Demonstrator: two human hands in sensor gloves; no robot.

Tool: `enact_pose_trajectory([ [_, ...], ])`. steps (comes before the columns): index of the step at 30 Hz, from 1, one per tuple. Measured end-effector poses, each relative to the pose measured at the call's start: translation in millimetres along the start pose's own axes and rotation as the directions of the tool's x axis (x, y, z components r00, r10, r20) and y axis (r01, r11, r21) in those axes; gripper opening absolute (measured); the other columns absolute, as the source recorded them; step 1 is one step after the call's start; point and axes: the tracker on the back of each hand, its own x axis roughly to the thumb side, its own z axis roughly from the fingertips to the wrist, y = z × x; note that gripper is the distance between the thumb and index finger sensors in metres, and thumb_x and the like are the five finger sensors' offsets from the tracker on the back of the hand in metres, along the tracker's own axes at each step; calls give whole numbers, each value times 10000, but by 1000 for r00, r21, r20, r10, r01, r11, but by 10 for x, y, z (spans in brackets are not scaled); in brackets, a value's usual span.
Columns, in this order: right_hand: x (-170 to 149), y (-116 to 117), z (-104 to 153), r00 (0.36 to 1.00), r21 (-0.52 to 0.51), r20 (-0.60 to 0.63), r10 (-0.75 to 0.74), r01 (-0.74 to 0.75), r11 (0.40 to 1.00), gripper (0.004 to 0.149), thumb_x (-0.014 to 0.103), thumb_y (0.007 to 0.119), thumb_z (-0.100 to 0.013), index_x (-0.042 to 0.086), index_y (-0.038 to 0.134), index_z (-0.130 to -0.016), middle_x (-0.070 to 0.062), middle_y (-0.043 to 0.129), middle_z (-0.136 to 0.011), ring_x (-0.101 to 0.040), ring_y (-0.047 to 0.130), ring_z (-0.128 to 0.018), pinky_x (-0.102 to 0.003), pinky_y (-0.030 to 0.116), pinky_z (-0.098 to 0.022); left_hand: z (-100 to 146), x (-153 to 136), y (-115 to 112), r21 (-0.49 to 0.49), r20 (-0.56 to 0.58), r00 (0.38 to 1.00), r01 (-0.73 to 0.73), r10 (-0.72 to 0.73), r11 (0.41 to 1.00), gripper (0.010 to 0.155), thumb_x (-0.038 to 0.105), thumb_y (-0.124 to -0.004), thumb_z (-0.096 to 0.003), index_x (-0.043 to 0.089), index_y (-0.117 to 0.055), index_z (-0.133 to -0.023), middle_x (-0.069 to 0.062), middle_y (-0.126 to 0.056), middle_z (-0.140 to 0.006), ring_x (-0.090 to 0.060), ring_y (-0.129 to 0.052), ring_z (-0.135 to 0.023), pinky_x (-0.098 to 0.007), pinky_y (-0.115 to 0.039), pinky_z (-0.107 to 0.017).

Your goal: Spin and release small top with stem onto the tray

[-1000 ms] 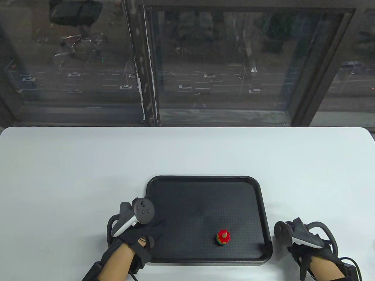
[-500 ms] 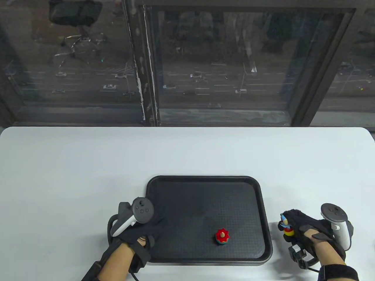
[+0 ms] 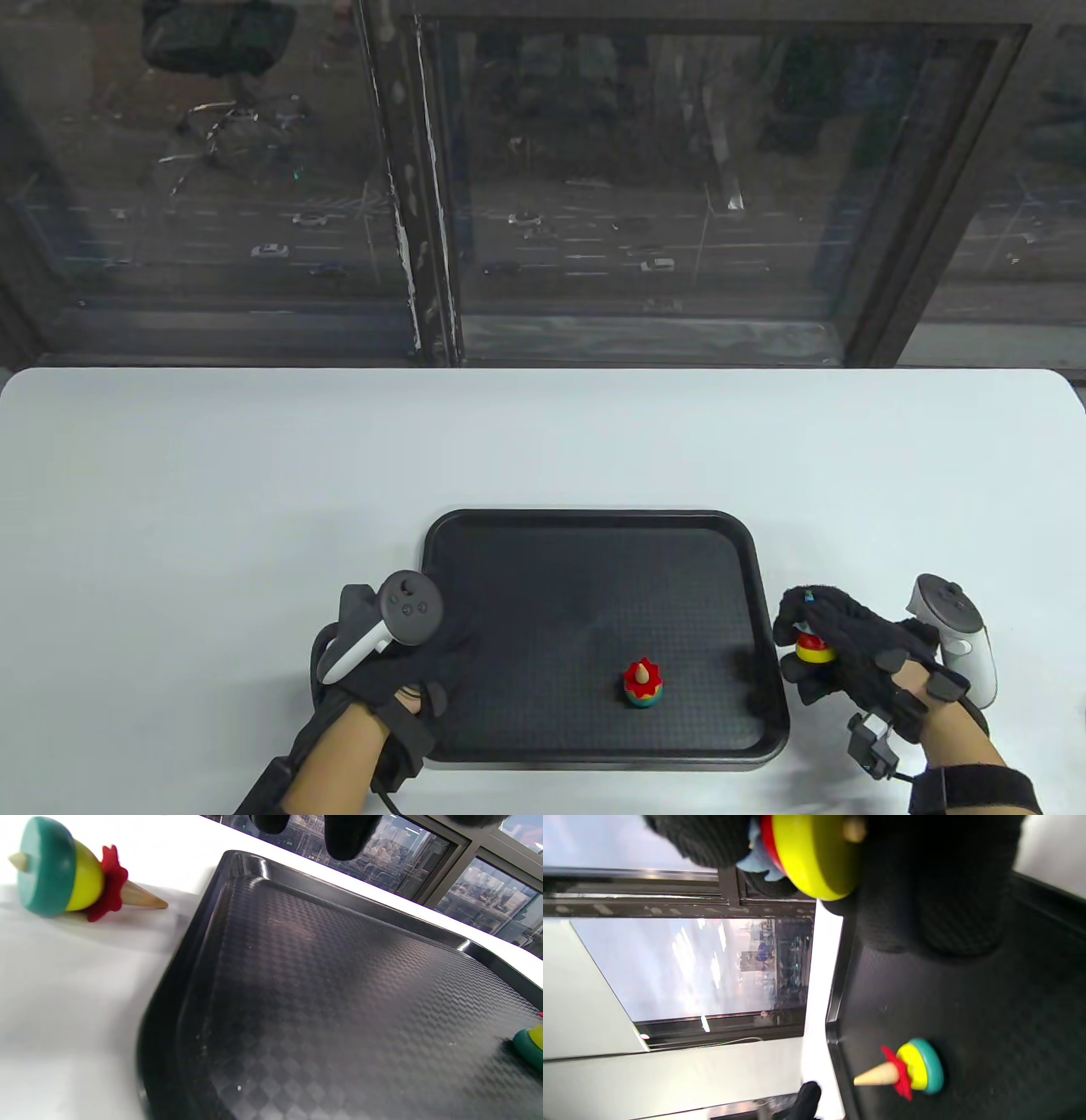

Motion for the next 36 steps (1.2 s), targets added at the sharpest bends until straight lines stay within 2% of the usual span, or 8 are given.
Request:
enact_pose_trajectory([
  [2, 147, 71, -15, 988, 4, 57, 140, -141, 990, 434, 480, 681, -481, 352, 765, -887, -144, 445, -1077, -458, 485, -972, -596, 630, -643, 0, -1, 2, -1, 2, 1000, -1, 1, 1000, 766, 735, -545, -382, 496, -491, -1107, 17, -257, -1305, -412, -213, -1177, -616, -325, -842],
  [7, 621, 314, -44, 702, -238, 98, 706, -672, 701, 427, 446, 796, -417, 349, 845, -830, -8, 766, -815, -240, 845, -664, -550, 753, -589, -2, -3, 6, -4, 4, 1000, -2, 2, 1000, 766, 735, -549, -383, 494, -490, -1108, 16, -255, -1304, -402, -211, -1179, -615, -323, -841],
  [11, 841, 640, -107, 497, -221, 149, 855, -826, 519, 413, 389, 855, -399, 308, 852, -804, -12, 930, -683, -199, 990, -503, -504, 863, -515, -4, -6, 12, -6, 5, 1000, -8, 8, 1000, 763, 734, -553, -385, 495, -492, -1107, 16, -256, -1304, -402, -211, -1178, -615, -322, -842],
  [15, 975, 1108, -251, 66, -263, 190, 980, -958, 116, 426, 328, 872, -375, 271, 857, -797, -14, 991, -687, -199, 1058, -525, -485, 880, -545, -4, -6, 14, -5, 7, 1000, -10, 10, 1000, 760, 733, -554, -387, 496, -496, -1107, 17, -254, -1305, -406, -210, -1177, -617, -323, -841],
  [18, 990, 1402, -427, -91, -261, 265, 960, -965, -19, 422, 314, 882, -356, 255, 872, -774, -15, 1026, -649, -180, 1099, -500, -454, 919, -525, -3, -5, 14, -5, 10, 1000, -7, 7, 1000, 755, 732, -556, -388, 497, -507, -1103, 15, -259, -1304, -408, -212, -1177, -616, -326, -840],
  [21, 973, 1597, -594, -178, -325, 302, 937, -943, -75, 424, 322, 895, -339, 247, 885, -756, -5, 1051, -611, -156, 1132, -463, -426, 956, -497, -1, -3, 13, -3, 13, 1000, -3, 3, 1000, 752, 731, -556, -388, 492, -521, -1101, 13, -264, -1302, -406, -215, -1177, -614, -330, -840],
  [24, 937, 1658, -756, -117, -299, 301, 946, -954, -23, 424, 311, 890, -345, 258, 856, -764, 4, 1041, -631, -157, 1132, -490, -422, 953, -511, 1, -1, 17, -2, 17, 1000, -4, 4, 1000, 749, 730, -557, -389, 490, -525, -1098, 11, -265, -1302, -409, -217, -1177, -615, -332, -839],
  [36, 853, 1671, -976, -229, -356, 343, 911, -929, -100, 396, 280, 859, -352, 264, 906, -744, -19, 1071, -631, -191, 1155, -483, -432, 966, -484, -4, -21, 45, 0, 10, 999, -41, 41, 999, 752, 725, -566, -389, 463, -563, -1094, 0, -316, -1300, -417, -264, -1176, -611, -362, -839],
])
